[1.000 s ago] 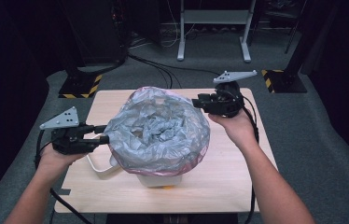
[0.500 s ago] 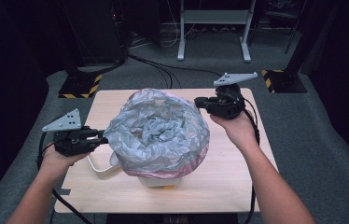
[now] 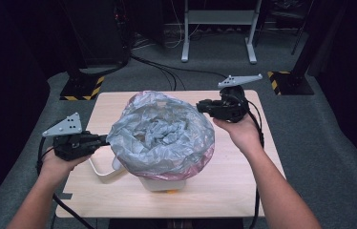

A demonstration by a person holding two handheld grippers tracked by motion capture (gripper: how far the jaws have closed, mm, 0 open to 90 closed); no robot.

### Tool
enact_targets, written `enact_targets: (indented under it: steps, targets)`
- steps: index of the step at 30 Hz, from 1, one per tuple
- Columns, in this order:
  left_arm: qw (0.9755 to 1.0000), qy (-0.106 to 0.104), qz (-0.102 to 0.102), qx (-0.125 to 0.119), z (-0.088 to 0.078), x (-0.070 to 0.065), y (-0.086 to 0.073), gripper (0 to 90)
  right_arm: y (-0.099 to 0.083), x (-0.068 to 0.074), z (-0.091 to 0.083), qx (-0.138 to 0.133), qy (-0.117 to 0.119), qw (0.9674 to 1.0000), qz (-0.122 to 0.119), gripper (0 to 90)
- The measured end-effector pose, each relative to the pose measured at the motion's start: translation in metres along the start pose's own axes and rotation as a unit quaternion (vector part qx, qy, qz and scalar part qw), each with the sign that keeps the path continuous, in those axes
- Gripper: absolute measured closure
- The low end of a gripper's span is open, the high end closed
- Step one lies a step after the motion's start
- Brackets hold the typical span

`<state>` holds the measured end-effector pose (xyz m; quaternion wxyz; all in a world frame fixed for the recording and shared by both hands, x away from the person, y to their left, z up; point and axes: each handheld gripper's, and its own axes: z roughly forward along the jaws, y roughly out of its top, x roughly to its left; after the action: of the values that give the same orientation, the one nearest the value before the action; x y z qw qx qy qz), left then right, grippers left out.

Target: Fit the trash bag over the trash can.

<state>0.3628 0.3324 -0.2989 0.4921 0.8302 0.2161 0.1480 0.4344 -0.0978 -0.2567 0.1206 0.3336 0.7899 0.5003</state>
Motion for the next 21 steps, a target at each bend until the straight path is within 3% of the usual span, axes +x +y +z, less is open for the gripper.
enact_targets:
  steps: [2, 8, 16, 19, 21]
  targets:
    - [1.0000, -0.001, -0.001, 0.000, 0.000, 0.000, 0.000, 87.5, -0.001, 0.001, 0.000, 0.002, 0.000, 1.0000, -0.006, 90.0]
    - [0.9999, -0.009, -0.005, -0.008, -0.004, 0.000, -0.004, 87.1, -0.001, 0.006, -0.005, 0.010, -0.018, 0.9992, -0.034, 90.0]
    - [0.9998, -0.009, -0.009, -0.016, -0.013, -0.001, -0.011, 87.2, -0.007, 0.005, -0.016, 0.009, -0.032, 0.9987, -0.038, 90.0]
    - [0.9997, -0.012, -0.016, -0.017, -0.012, 0.000, -0.012, 87.2, -0.009, 0.005, -0.020, -0.003, -0.033, 0.9988, -0.036, 90.0]
    - [0.9997, -0.015, -0.013, -0.011, -0.008, -0.001, -0.010, 87.1, -0.007, 0.006, -0.022, -0.020, -0.032, 0.9989, -0.028, 72.0]
